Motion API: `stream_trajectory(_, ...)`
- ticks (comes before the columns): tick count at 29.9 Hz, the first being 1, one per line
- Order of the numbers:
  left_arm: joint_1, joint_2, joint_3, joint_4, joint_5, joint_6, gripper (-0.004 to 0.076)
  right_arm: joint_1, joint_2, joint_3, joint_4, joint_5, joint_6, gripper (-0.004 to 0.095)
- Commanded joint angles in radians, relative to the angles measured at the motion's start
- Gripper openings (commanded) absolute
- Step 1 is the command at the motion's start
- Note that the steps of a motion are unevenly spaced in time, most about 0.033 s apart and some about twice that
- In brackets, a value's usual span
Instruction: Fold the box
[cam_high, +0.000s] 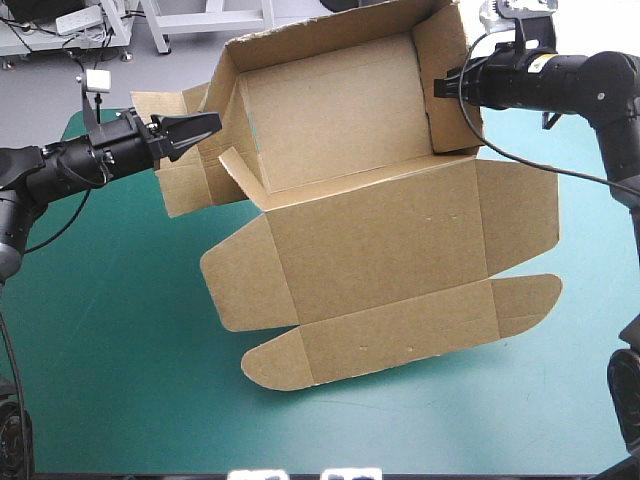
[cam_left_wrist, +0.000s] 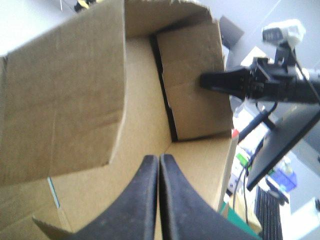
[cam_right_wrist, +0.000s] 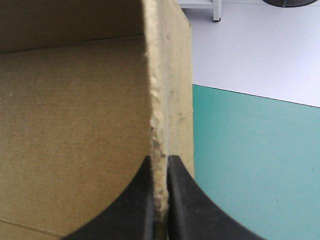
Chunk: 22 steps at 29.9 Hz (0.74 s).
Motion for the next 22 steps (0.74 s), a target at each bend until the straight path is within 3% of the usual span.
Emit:
stream_trajectory(1, -0.006, -0.042, -0.030, -0.174, -0.080, 0.030, -0.0003, 0.000, -0.049, -0.028, 0.018, -0.058, 0.022, 0.0000)
stream_trajectory(6, 0.016, -0.042, -0.030, -0.245, -0.155, 0.141, -0.0003, 0.000, -0.050, -0.028, -0.069, -0.047, 0.069, 0.0000)
stream_trajectory(9, 0.062, -0.042, -0.030, -0.248, -0.185, 0.130, -0.0003, -0.002, -0.052, -0.028, -0.121, -0.047, 0.098, 0.0000)
stream_trajectory(15, 0.204, -0.033, -0.030, -0.219, -0.227, 0.114, -0.0003, -0.002, -0.082, -0.028, -0.120, -0.056, 0.099, 0.0000)
stream_trajectory(22, 0.319, 0.027, -0.030, -0.132, -0.193, 0.110, -0.0003, -0.002, -0.161, -0.047, -0.120, -0.048, 0.099, -0.0001)
